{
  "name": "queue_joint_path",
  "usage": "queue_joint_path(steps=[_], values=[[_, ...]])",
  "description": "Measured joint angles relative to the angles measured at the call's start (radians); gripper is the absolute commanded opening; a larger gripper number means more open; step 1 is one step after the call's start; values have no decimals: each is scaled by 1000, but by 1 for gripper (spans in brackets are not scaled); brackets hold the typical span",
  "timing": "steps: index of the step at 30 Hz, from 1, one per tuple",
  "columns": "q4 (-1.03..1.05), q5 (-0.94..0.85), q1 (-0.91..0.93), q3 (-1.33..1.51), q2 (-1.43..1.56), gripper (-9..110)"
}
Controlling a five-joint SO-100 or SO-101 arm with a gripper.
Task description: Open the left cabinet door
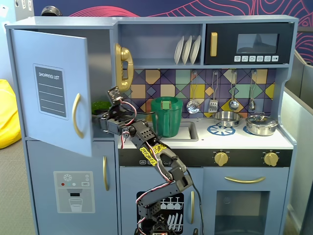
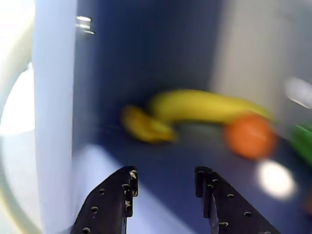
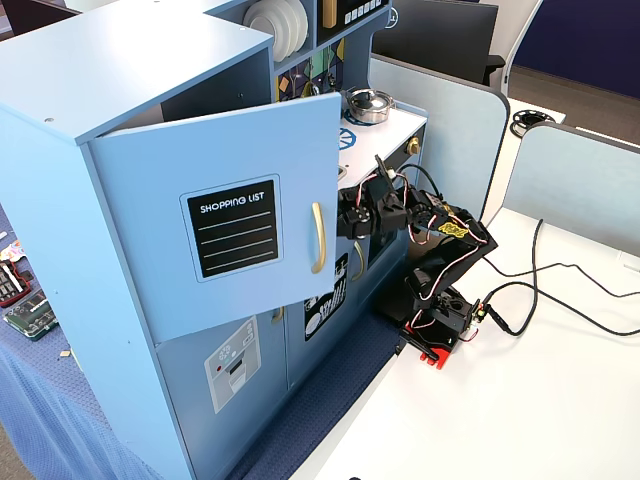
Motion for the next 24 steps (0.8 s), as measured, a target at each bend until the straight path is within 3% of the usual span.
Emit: queue_joint_path(steps=[7,13,18,24], values=[[-28,-64,-161,0,-14,6],[-28,-75,-172,0,-17,5],[5,69,52,2,-17,7],[204,215,448,58,-17,3]])
